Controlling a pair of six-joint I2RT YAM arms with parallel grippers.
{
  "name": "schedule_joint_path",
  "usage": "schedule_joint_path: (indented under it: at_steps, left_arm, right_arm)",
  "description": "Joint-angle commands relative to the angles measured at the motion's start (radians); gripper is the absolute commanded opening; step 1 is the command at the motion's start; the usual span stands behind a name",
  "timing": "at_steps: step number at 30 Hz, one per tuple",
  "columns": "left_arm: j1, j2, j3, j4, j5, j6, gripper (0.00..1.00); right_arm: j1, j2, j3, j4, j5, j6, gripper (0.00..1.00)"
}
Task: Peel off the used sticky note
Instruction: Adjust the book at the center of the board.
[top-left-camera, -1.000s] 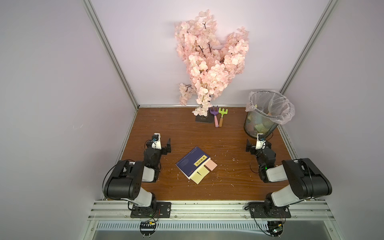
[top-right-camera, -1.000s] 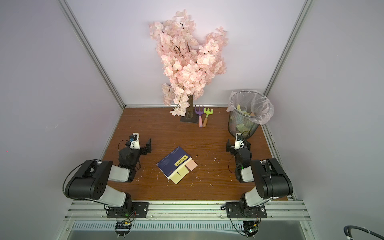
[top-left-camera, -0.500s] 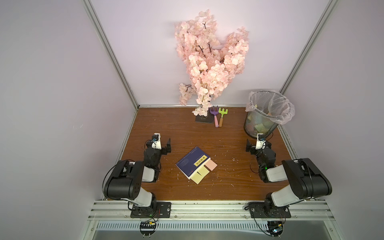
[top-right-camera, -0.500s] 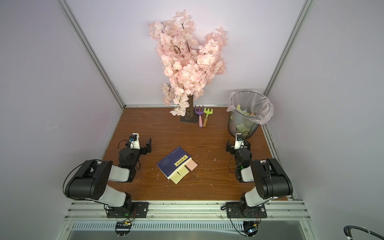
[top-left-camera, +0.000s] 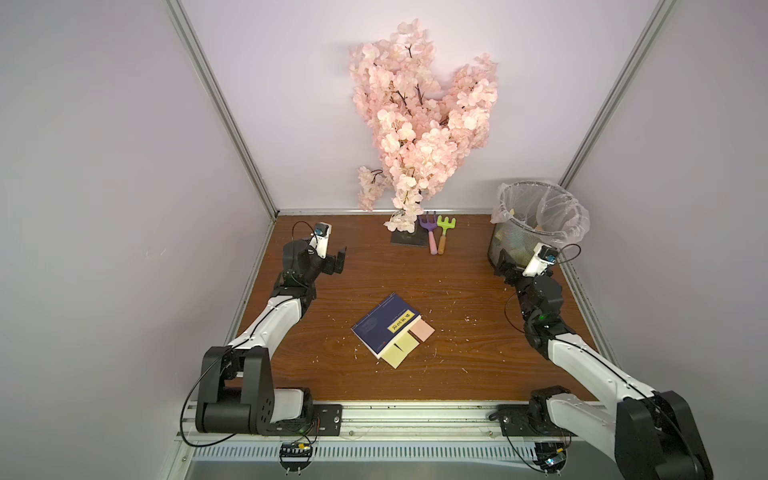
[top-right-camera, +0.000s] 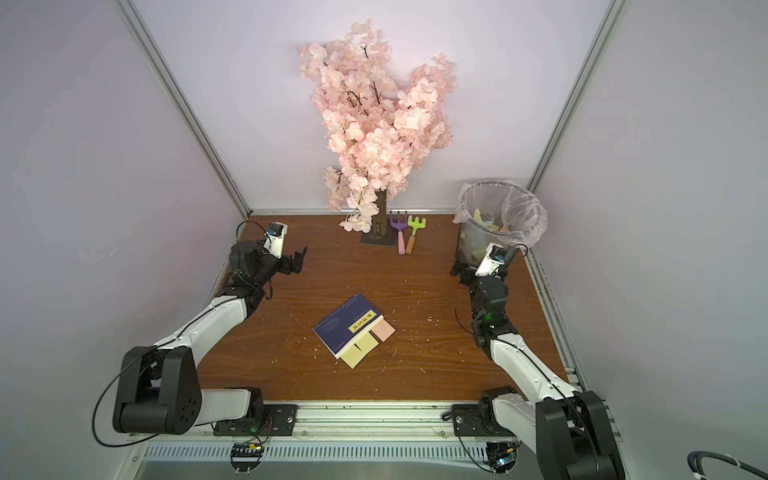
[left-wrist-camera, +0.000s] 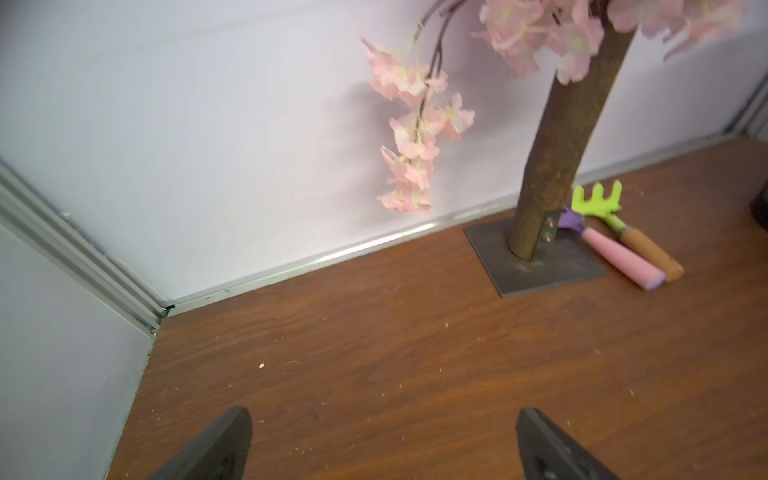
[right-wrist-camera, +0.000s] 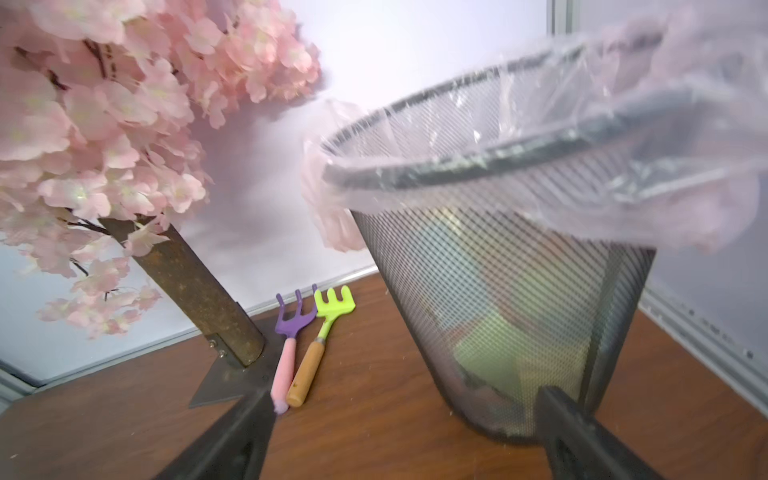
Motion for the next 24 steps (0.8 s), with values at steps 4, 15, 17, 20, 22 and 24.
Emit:
schedule_joint_path:
  at_steps: [4,15,17,20,22,24]
  left_arm:
    - [-0.057,0.02,-0.011,-0.417,-0.077,0.147,0.94]
    - [-0.157,0.058,-0.119,-0.462,-0.233,0.204,0.91]
    - [-0.165,0.043,-0.146,-0.476,-0.249,0.23,0.91]
    - [-0.183,0.021,-0.182,-0.511,-0.255,0.263,0.93]
    - [-0.205,0.015,-0.208,-0.509,-0.272,0.269,0.93]
    - [-0.23,0.026,-0.219,-0.509,-0.293,0.266,0.94]
  right_arm:
    - [0.16,0.018,0.154,-0.428,-0.165,0.154,0.99]
    - [0.553,0.159,0.175,-0.488,-0.294,0.322,0.99]
    - [0.603,0.196,0.179,-0.467,-0.319,0.333,0.99]
    - [0.654,0.239,0.199,-0.456,-0.339,0.325,0.99]
    - [0.662,0.253,0.206,-0.458,-0.342,0.328,0.99]
    - [0.664,0.253,0.203,-0.437,-0.359,0.332,0.99]
